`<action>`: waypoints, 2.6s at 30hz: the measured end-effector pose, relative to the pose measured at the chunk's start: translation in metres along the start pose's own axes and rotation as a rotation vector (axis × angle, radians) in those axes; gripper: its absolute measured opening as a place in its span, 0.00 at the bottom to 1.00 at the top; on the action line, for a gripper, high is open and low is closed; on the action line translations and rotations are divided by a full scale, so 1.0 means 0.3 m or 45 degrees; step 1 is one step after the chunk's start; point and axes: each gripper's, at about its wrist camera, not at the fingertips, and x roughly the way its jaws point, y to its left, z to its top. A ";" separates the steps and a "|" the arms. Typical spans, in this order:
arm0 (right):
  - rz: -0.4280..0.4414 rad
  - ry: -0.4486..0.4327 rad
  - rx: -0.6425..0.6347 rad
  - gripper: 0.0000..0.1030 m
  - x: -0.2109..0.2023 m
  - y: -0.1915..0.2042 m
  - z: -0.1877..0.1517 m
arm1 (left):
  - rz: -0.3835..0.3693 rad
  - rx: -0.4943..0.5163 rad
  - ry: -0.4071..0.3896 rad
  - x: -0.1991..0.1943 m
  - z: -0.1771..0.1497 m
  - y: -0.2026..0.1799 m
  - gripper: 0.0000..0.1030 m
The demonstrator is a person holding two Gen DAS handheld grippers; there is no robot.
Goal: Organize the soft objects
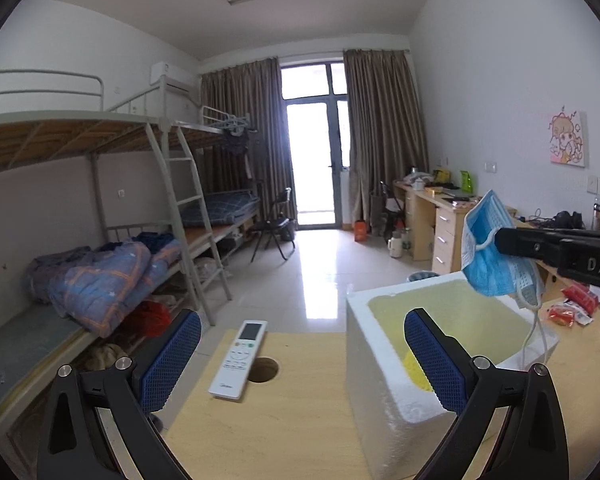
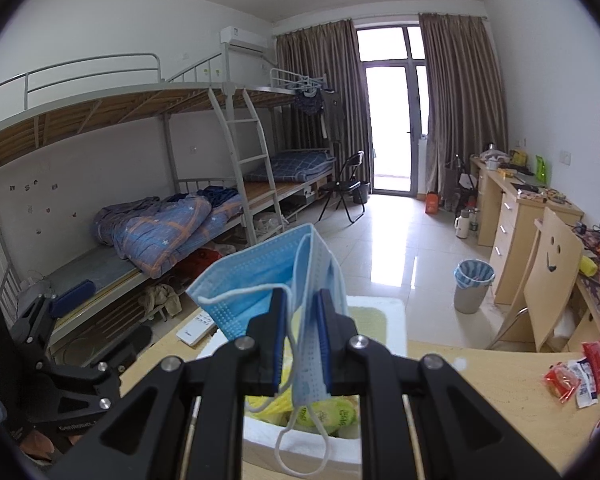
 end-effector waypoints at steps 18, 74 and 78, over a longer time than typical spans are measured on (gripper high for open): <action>-0.051 0.115 0.001 0.40 0.118 0.014 -0.010 | -0.023 -0.029 0.009 -0.003 -0.009 0.025 0.99; -0.220 -0.158 0.035 1.00 -0.584 0.119 -0.163 | -0.242 0.011 -0.137 -0.585 0.016 -0.126 0.99; -0.240 -0.181 0.023 1.00 -0.633 0.153 -0.196 | -0.252 0.000 -0.158 -0.631 0.001 -0.116 0.99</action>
